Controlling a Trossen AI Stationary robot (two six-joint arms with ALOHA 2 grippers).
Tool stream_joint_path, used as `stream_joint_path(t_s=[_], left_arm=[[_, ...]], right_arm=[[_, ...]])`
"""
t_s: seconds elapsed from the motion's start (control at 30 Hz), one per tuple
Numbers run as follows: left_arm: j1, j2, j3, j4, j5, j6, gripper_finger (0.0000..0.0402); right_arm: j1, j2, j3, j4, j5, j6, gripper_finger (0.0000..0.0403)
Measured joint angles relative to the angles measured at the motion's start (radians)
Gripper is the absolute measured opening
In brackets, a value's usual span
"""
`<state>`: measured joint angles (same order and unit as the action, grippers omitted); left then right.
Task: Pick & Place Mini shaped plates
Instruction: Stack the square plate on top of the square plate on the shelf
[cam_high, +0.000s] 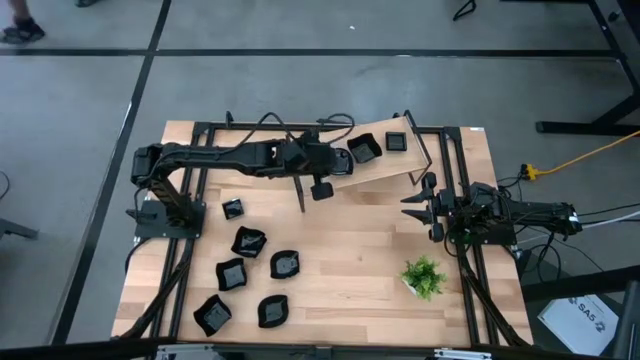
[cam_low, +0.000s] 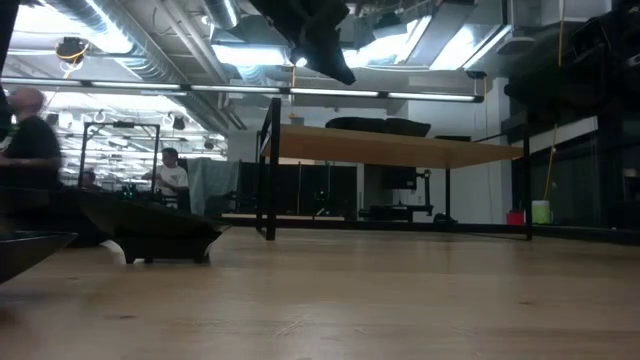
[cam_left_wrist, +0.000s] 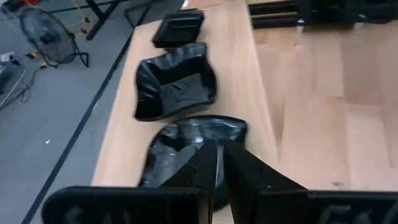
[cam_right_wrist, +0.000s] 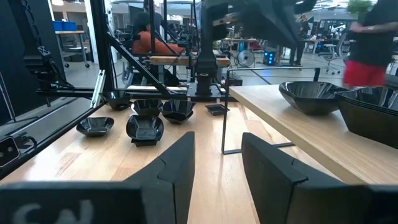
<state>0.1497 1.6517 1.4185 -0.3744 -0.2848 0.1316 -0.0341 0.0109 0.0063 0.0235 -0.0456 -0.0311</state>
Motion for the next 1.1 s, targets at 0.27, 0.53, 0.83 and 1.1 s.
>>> stream_joint_path(t_s=[0.27, 0.53, 0.83, 1.1], left_arm=[[0.049, 0.016, -0.001, -0.114, -0.006, -0.036, 0.0021], [-0.079, -0.063, 0.000, -0.301, -0.086, -0.109, 0.0002], [-0.276, -0.155, -0.132, -0.408, -0.339, -0.346, 0.0002], [-0.361, -0.275, -0.272, -0.423, -0.315, -0.578, 0.0002]], right_arm=[[0.000, 0.000, 0.000, 0.000, 0.000, 0.000, 0.0132], [0.000, 0.000, 0.000, 0.000, 0.000, 0.000, 0.0132], [0.000, 0.000, 0.000, 0.000, 0.000, 0.000, 0.0132], [0.000, 0.000, 0.000, 0.000, 0.000, 0.000, 0.0132]])
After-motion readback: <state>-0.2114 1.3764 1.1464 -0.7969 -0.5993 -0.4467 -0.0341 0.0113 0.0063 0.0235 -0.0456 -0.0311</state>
